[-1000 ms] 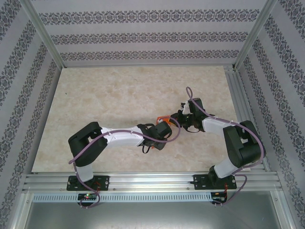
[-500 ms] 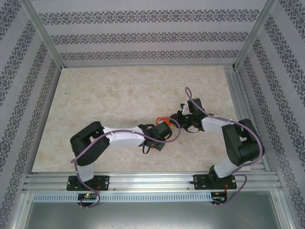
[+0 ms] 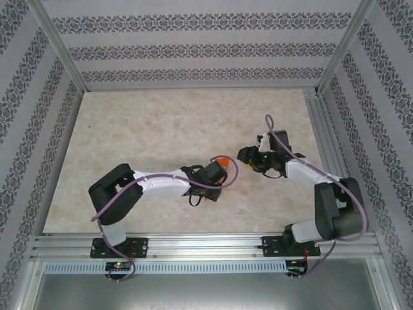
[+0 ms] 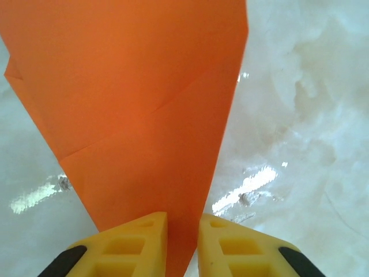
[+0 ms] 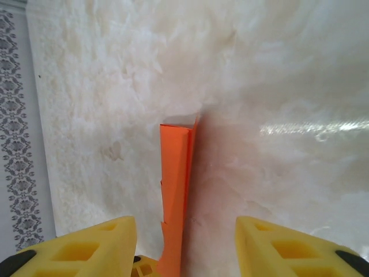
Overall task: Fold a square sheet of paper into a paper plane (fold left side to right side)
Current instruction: Fold the wing for the fifth time at the center of the table.
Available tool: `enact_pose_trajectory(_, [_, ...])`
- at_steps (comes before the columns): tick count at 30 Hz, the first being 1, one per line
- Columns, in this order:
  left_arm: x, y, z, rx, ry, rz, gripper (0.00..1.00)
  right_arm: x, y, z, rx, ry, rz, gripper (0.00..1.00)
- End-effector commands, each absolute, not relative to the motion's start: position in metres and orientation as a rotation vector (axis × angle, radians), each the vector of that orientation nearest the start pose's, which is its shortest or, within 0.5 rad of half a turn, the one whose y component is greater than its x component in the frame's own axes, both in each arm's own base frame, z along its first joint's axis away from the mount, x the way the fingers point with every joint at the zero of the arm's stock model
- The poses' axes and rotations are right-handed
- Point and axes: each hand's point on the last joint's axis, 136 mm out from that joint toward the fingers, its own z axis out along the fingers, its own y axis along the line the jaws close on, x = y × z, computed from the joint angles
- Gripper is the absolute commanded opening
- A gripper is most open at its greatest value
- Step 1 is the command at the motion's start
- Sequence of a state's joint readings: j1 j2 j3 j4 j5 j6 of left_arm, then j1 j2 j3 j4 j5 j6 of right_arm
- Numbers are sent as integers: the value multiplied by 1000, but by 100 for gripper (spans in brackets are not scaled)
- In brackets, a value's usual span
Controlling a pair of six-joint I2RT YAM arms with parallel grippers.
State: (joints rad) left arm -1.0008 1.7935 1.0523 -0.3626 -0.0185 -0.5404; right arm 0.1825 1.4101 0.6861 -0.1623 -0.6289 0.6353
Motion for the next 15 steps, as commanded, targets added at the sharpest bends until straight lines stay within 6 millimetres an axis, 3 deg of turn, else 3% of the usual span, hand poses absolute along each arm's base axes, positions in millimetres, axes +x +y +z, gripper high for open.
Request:
enact_pose_trajectory(1, [233, -358, 55, 557, 2640, -616, 21, 292, 159, 81, 230, 2583, 1116, 49])
enact_pose_trajectory(7, [241, -365, 64, 479, 2627, -782, 19, 280, 177, 78, 231, 2562, 1216, 48])
enact_pose_trajectory(15, [245, -362, 61, 426, 2629, -842, 7, 280, 200, 72, 204, 2555, 1264, 45])
